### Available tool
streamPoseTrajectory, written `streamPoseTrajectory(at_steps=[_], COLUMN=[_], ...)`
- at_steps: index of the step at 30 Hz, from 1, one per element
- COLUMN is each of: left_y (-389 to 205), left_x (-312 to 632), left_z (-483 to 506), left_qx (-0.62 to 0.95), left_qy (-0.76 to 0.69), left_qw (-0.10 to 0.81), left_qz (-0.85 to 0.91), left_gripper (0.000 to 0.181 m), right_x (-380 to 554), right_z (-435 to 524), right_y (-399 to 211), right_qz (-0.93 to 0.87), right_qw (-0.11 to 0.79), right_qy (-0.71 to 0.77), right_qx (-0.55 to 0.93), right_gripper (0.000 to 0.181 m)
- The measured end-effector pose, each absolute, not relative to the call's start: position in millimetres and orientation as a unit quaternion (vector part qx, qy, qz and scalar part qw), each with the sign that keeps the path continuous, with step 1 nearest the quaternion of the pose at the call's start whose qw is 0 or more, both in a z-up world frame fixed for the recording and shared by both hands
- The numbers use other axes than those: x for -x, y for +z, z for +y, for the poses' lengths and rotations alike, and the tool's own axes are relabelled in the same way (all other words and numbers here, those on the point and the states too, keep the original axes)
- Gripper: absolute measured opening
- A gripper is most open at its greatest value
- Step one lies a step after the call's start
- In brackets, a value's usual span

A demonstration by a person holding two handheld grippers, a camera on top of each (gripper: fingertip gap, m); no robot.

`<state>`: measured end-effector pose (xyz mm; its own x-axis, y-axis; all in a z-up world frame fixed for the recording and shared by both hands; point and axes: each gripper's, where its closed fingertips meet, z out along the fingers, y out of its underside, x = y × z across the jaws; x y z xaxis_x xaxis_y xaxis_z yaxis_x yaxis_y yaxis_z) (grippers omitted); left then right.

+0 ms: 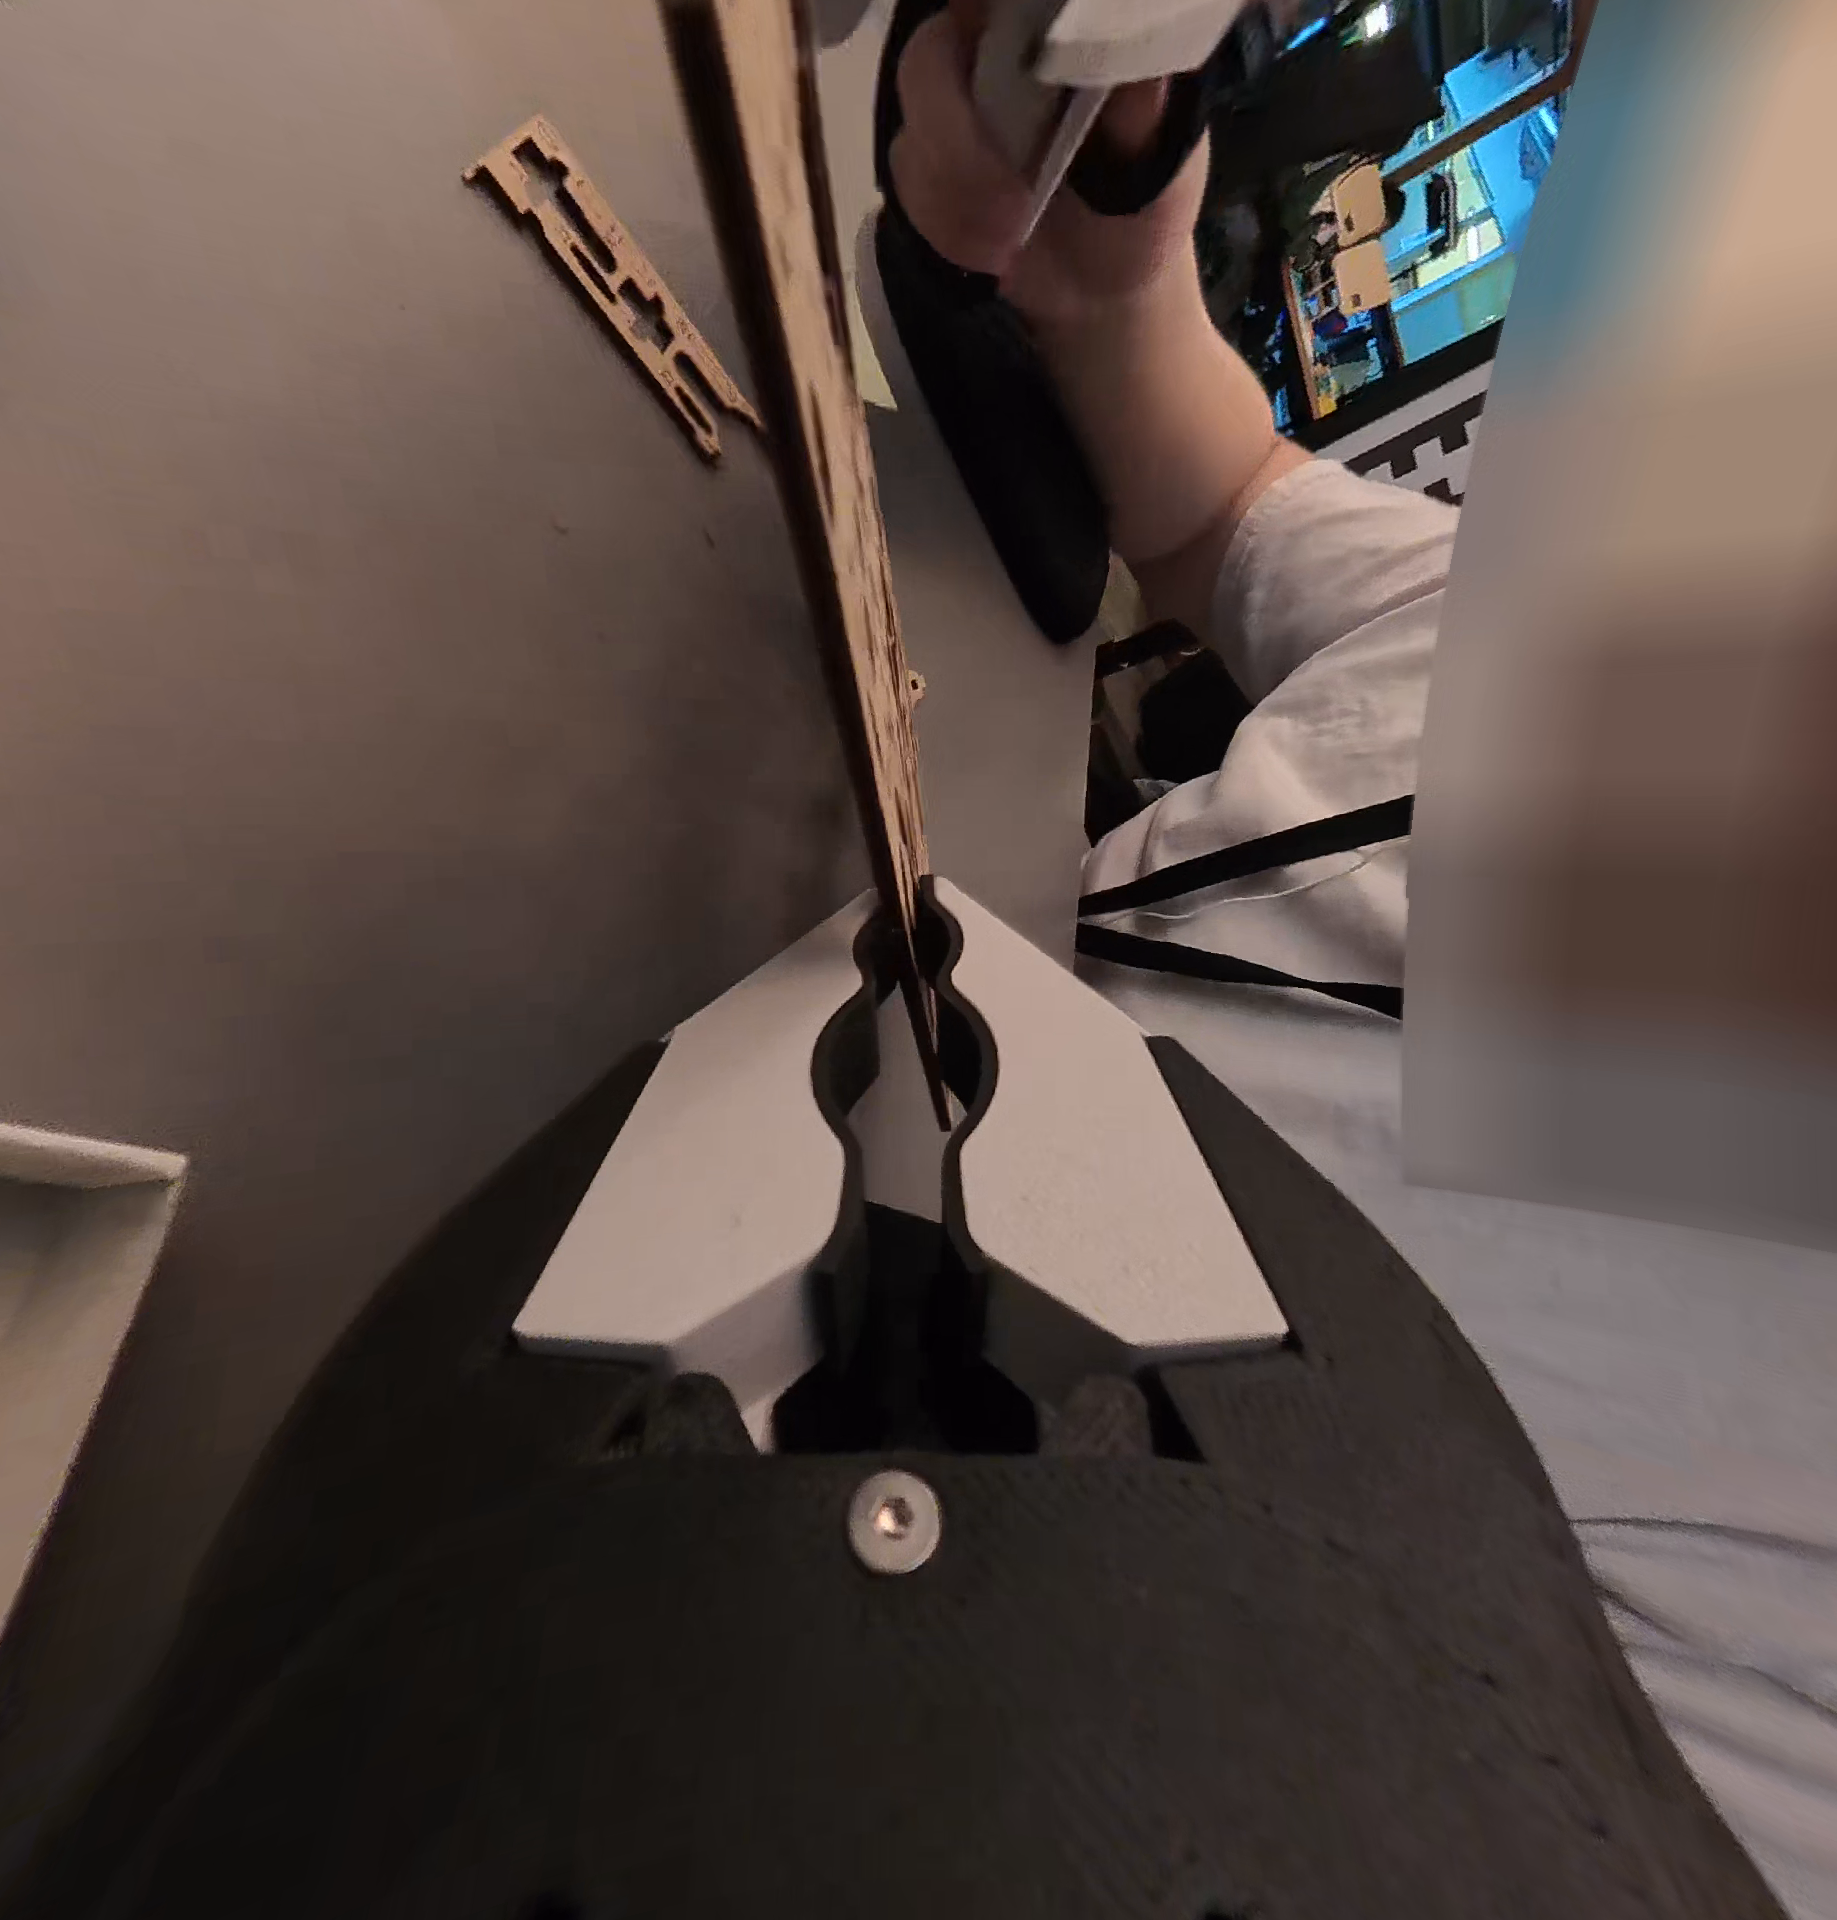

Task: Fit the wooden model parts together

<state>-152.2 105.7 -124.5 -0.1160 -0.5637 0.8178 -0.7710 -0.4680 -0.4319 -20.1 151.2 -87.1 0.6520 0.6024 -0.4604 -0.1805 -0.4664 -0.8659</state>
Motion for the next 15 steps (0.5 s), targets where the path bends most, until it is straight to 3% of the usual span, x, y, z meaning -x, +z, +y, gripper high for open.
streamPoseTrajectory(at_steps=[6,7,11,15], left_y=[-121,-120,-120,-112], left_x=[151,151,150,143], left_z=[113,114,114,119], left_qx=[-0.656,-0.654,-0.65,-0.641], left_qy=[0.543,0.544,0.548,0.589], left_qw=[0.056,0.051,0.053,0.058], left_qz=[-0.521,-0.523,-0.523,-0.489], left_gripper=[0.0,0.001,0.001,0.002], right_x=[46,49,56,50], right_z=[161,160,151,151], right_y=[-106,-108,-100,-86], right_qz=[-0.132,-0.13,-0.107,-0.057], right_qw=[0.43,0.42,0.374,0.338], right_qy=[0.446,0.463,0.571,0.647], right_qx=[0.774,0.77,0.723,0.681], right_gripper=[0.055,0.05,0.003,0.0])
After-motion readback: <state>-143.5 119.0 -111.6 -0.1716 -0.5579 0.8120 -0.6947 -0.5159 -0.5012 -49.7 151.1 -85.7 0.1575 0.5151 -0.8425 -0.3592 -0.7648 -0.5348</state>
